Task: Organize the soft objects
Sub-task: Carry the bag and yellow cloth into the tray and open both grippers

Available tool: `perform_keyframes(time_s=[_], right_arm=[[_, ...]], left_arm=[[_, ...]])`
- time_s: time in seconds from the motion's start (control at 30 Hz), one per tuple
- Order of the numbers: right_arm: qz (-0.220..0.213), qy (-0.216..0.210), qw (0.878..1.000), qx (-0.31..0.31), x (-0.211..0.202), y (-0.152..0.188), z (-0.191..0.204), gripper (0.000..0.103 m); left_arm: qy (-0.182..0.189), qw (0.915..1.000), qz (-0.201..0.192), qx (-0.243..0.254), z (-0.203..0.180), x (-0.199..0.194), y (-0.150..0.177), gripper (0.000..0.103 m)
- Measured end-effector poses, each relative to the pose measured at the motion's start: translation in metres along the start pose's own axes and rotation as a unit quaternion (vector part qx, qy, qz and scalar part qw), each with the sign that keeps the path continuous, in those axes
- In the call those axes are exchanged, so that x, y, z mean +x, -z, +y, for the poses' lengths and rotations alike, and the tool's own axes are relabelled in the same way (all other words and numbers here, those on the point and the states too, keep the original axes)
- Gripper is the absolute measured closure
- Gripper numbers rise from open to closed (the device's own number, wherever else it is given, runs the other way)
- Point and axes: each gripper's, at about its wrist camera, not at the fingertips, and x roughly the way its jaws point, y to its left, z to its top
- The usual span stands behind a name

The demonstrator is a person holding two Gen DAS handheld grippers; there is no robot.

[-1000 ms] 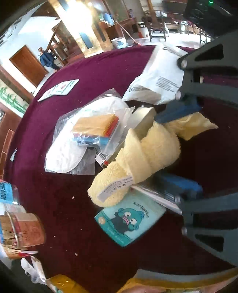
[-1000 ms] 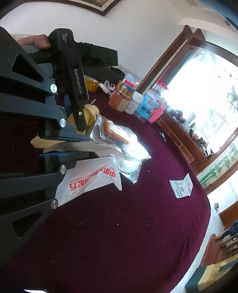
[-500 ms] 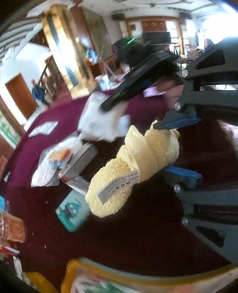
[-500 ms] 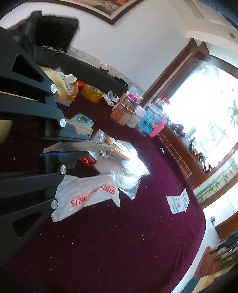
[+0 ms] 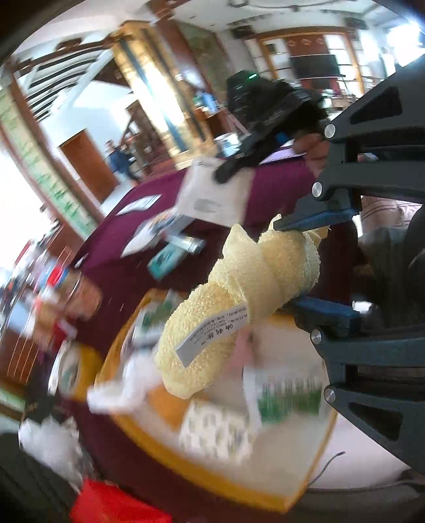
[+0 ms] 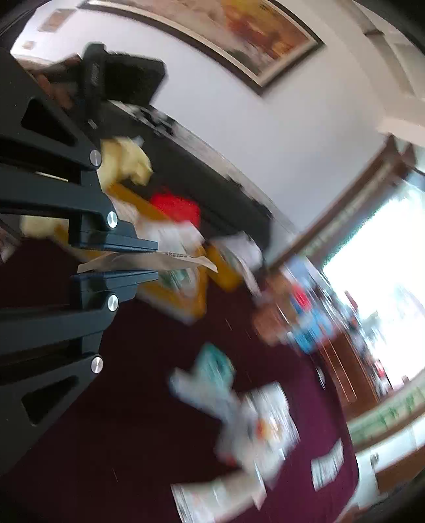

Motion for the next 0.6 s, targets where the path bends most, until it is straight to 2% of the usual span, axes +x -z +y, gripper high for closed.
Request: perform_keyframes(time_s=[0.1, 0.27, 0.47, 0.53, 0.6], right_arm=[[0.037, -0.031, 0.999, 0.007, 0.037, 0.012, 0.023, 0.093], [0.093, -0.036, 0.995, 0.001, 0.092, 0.026, 0.045, 0.093], [0.126, -0.011, 0.992, -0.012, 0.131, 0.032, 0.056, 0.093], [0.131, 0.015, 0.991, -0.020, 0.140, 0.032, 0.059, 0.093], [0.136, 0.032, 0.990, -0.033, 0.145, 0.033, 0.061, 0.093]], left_arm=[[-0.011, 0.9992, -0.026, -0.030, 0.031, -0.016, -0.002, 0.063], [-0.019, 0.9978, -0.036, -0.052, 0.068, -0.022, -0.013, 0.063], [-0.046, 0.9972, -0.028, -0.052, 0.094, -0.005, -0.031, 0.063], [-0.065, 0.9964, -0.033, -0.042, 0.096, 0.000, -0.034, 0.062], [-0.068, 0.9965, -0.029, -0.040, 0.102, 0.004, -0.034, 0.061]])
